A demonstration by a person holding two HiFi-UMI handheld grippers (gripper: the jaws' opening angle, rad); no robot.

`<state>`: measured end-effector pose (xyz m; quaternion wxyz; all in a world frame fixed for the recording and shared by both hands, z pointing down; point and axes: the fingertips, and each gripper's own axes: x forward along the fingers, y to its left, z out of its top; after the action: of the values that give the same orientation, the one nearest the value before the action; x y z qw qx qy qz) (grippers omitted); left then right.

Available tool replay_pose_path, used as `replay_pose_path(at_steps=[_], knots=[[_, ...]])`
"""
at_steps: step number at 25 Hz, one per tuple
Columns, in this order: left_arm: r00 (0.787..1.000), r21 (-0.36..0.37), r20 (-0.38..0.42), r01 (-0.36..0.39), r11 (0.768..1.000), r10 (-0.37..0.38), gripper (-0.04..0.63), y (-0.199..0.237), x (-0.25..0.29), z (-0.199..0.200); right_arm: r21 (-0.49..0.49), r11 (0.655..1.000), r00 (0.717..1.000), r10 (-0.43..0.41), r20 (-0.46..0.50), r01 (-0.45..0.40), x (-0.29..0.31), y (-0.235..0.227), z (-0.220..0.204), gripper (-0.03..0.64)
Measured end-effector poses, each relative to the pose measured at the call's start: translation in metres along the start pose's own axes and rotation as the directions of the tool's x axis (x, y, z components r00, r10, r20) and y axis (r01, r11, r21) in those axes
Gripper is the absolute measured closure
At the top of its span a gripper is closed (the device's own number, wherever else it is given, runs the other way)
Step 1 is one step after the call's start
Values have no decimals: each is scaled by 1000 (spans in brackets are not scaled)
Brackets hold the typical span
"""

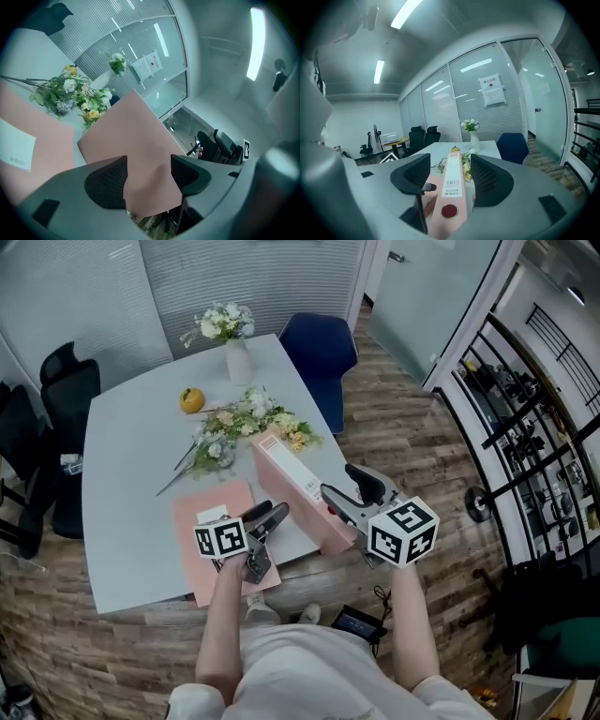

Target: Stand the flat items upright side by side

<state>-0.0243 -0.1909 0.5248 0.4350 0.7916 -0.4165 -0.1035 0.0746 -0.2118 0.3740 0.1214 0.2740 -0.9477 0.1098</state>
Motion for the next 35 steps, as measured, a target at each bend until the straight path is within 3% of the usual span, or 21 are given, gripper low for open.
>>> replay_pose_path(at_steps=[5, 12, 26, 35], knots=[[1000, -9, -15, 10, 1000, -10, 308, 17, -4, 7, -38, 999, 994, 24, -102, -28, 39, 4, 2, 315], [997, 15, -73, 23, 1000, -22, 307, 30, -2, 7, -54, 997, 963, 32, -269, -48, 85, 10, -10, 298], [986, 2, -148, 81, 997, -80, 308, 39, 13, -2, -93, 995, 840, -21, -542, -36, 147, 0, -52, 274], [981, -5, -170, 92, 996, -91, 308, 43, 19, -3, -88, 995, 781, -17, -624, -48, 163, -2, -75, 273]])
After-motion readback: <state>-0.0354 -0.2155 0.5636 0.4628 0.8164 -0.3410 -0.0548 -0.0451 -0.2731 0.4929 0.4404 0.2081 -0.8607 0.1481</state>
